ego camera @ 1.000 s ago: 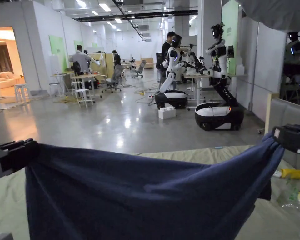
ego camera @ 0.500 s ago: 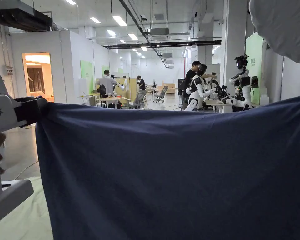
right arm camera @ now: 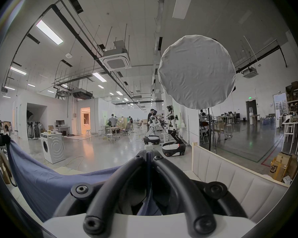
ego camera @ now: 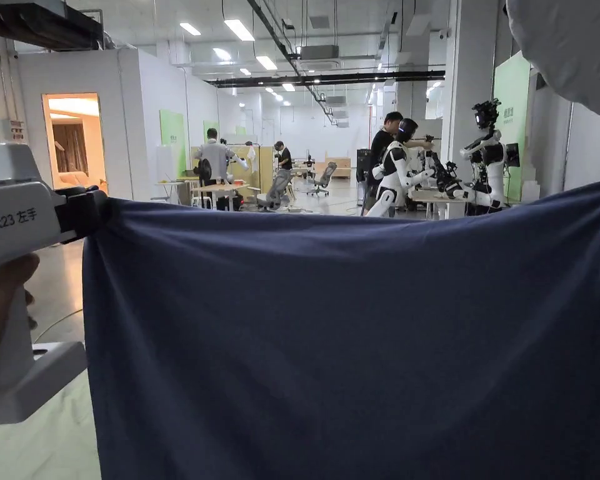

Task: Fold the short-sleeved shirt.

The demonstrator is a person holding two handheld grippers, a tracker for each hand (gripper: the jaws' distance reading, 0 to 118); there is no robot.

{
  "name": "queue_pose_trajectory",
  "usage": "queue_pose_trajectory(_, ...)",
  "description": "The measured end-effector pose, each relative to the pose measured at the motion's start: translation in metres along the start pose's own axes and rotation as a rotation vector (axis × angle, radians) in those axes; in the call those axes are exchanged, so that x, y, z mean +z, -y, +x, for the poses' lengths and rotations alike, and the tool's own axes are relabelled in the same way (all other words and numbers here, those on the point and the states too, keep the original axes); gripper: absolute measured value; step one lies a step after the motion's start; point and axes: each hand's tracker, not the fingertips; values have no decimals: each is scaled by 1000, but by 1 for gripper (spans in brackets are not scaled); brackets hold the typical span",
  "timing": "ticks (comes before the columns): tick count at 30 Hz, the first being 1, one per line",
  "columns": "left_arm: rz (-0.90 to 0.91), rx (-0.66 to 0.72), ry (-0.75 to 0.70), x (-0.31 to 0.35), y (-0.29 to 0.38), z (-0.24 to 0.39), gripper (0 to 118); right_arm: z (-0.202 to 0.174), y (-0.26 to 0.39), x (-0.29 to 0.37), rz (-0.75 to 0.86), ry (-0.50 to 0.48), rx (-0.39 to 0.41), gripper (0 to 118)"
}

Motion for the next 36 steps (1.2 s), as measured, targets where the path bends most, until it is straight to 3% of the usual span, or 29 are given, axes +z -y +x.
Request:
queue_pose_trajectory(4,-12,-36,-31,-25,8,0,7,-1,10,-15,2,-11,-51,4)
queue_pose_trajectory(7,-21,-28,-37,-53,12,1,7,-15,13,-40,4,8,20,4)
queue_pose_trajectory(10,-15,-31,-101,-83,19,5,7,-21,21,-66,20,3,-25,4)
queue_pose_trajectory(19,-28,-51,-133,-153,37,-2,7,-42,31,-144,33,41,-18,4)
queue_pose_trajectory(22,-50,-70,-148,-183,42,-5,7,-50,32,-170,17,76,24,4)
queue_pose_trajectory(24,-71,-20,-89,-197,48,-10,7,-53,41,-180,10,99,-22,4)
queue_pose_trajectory(27,-98,80,-123,-217,57,-16,7,-57,52,-193,6,110,10,4)
queue_pose_trajectory(29,-99,63,-126,-226,62,-13,7,-62,56,-203,-14,132,66,4)
queue_pose_trajectory(32,-101,52,-126,-235,71,-9,7,-60,66,-206,-22,130,8,4)
queue_pose_trajectory(36,-119,59,-116,-240,91,-8,7,-61,65,-205,-22,113,42,4)
